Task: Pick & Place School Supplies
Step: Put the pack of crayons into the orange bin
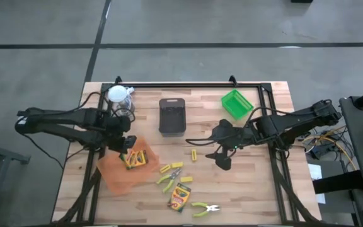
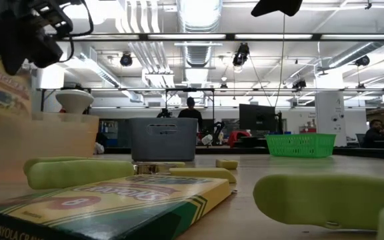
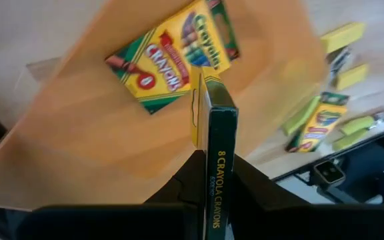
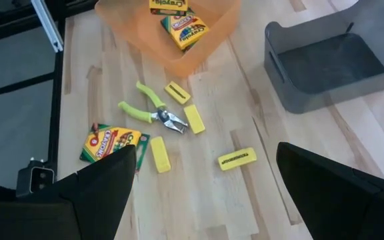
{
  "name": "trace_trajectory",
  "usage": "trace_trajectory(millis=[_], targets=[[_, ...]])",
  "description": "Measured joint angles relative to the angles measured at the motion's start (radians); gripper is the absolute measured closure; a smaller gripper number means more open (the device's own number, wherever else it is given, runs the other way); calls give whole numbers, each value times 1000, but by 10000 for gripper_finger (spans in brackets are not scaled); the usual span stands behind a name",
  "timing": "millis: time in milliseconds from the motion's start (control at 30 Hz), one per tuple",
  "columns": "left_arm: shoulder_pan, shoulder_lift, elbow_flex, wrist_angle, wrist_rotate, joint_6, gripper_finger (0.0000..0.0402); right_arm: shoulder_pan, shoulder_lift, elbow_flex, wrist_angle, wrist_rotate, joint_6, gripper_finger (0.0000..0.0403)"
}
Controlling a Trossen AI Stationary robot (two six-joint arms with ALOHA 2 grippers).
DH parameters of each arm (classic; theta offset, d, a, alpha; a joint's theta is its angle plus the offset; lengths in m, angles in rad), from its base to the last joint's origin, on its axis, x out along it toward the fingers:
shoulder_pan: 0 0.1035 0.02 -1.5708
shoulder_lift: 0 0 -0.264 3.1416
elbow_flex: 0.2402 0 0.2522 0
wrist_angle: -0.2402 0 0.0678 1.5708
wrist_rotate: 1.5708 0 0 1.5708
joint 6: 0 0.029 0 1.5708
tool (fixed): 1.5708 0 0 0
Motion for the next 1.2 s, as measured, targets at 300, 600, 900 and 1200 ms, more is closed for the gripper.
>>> trace_trajectory(millis=[300,600,900,1200], targets=[[1,0,-19,55,31,-11,359,0,0,-1,1,0,0,48],[1,0,-19,83,28,-12,359,0,0,-1,1,0,0,48],[1,0,-19,92,-7,-13,353,0,0,-1,1,0,0,48],[1,0,-19,92,-4,-21,348,0,0,-1,1,0,0,48]])
